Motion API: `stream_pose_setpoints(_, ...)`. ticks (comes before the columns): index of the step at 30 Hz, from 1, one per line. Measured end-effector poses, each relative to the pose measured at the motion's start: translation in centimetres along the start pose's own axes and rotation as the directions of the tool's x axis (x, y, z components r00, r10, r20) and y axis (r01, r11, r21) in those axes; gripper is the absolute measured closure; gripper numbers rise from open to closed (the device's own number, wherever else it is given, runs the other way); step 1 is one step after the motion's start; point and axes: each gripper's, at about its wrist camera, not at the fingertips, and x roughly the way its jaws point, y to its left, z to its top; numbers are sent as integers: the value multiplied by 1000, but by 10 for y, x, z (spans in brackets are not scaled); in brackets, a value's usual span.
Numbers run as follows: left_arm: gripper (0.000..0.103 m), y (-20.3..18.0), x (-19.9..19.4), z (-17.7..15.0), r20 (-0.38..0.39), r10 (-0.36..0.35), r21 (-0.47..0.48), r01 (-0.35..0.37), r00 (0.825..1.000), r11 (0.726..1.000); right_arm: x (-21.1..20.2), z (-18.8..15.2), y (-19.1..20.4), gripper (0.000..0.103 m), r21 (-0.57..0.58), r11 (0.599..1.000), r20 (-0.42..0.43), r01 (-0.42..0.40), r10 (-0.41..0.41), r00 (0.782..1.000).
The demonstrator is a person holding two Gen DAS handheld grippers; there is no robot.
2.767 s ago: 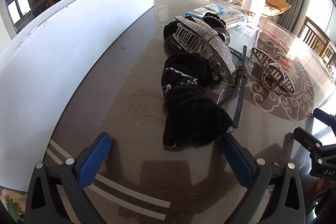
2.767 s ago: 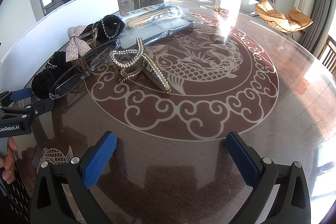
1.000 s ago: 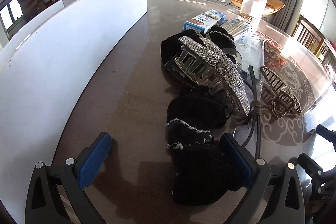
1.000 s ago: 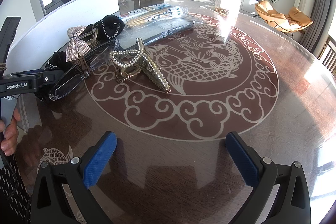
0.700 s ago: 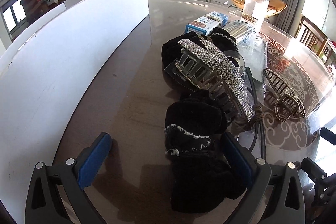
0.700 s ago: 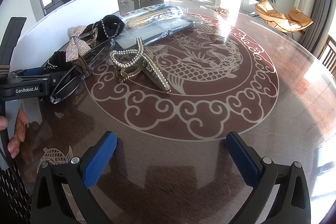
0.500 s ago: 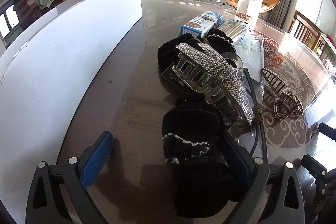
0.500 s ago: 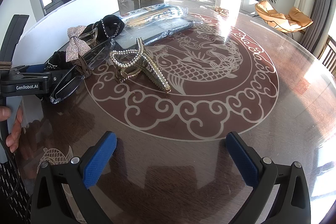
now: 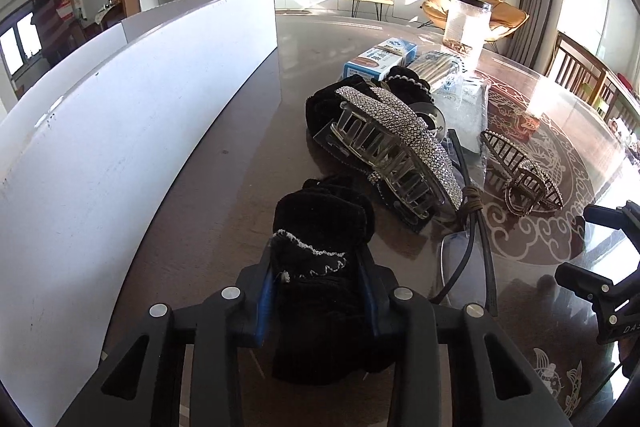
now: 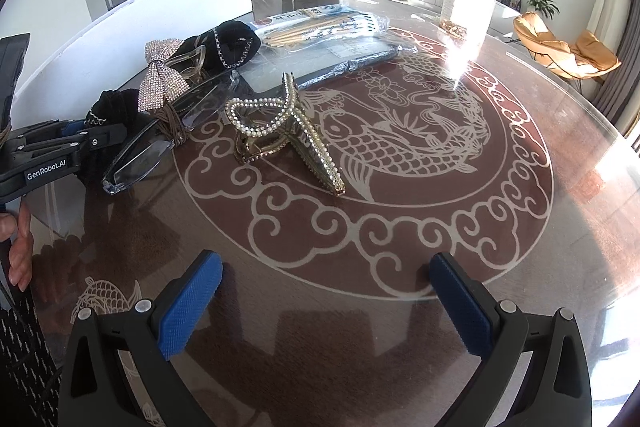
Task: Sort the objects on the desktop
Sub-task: 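Grasp the black velvet scrunchie with the left tool while the right grasps the pearl hair clip, then lift the scrunchie with the left tool while the right lifts the pearl clip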
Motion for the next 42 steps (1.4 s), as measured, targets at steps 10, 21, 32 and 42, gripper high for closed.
stream_pose_setpoints(10,68,0,1,2,6,-3,0,3,1000,1000,46,65,17,2,-101,992,4,-75,76,997)
stream_pose_setpoints(21,67,0,2,3,7,-7,-4,7,1000,1000,10,32,-2,57,82,996,49,-16,12,999)
stream_pose_setpoints(32,17,8,8,2,-38,40,-43,-41,998,998,-17,-17,-17,28,117,992,46,48,-53,997)
stream_pose_setpoints(42,0,7,12,2,-70,37,-39,-40,997,998,-5,-15,-4,0,75,996,31,42,-45,999)
